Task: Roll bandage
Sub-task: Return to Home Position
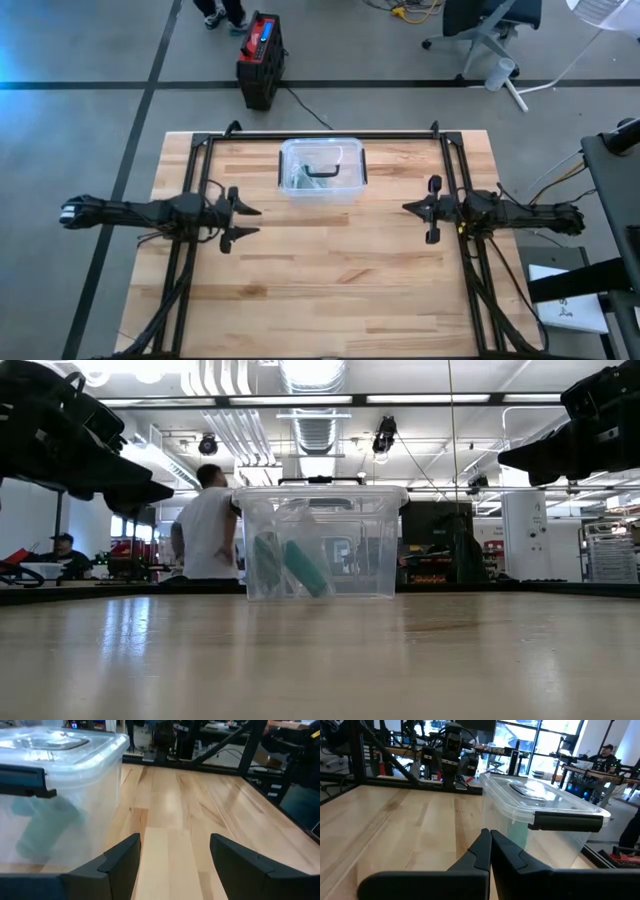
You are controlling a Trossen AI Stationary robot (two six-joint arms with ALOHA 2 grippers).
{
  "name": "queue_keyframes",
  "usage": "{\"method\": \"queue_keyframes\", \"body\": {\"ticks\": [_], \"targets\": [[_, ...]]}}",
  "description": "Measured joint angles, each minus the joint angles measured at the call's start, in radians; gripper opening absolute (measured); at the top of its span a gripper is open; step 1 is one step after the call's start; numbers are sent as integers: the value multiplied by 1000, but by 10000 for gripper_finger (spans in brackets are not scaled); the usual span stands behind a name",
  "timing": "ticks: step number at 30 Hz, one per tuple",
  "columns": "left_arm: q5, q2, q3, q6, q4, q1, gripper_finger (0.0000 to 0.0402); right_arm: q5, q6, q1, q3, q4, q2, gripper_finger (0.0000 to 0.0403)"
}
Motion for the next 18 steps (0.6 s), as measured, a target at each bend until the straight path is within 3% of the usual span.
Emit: {"method": "queue_keyframes", "body": {"ticks": [18], "targets": [[0,87,0,0,1,0,231,0,0,0,0,1,0,0]]}}
